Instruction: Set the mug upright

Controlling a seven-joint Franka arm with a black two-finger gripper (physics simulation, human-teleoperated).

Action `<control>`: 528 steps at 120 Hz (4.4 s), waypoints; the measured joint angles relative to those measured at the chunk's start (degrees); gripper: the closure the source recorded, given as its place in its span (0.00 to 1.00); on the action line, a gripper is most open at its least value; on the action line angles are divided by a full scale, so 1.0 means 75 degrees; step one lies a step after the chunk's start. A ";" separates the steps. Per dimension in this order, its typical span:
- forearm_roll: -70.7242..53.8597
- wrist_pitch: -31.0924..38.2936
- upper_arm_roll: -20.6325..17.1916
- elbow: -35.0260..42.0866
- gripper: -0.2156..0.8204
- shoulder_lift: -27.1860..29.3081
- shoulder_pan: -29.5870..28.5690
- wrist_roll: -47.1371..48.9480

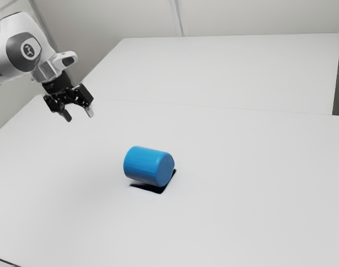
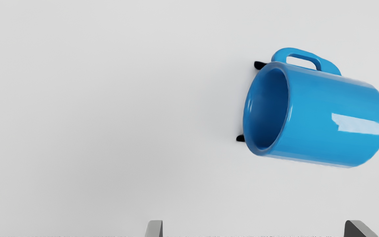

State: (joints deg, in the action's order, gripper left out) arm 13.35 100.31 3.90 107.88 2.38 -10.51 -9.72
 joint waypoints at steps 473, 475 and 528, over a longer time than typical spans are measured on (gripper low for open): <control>-0.1333 0.4556 -0.1185 0.2196 0.45 -0.0279 0.0761 -0.0607; -0.1336 0.4543 -0.1183 0.2192 0.44 -0.0256 0.0772 -0.0612; -0.1919 0.3116 -0.1131 0.0426 0.24 0.0153 0.0839 -0.0413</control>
State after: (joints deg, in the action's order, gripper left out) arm -1.04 123.68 -4.58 111.07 3.53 -4.22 -12.82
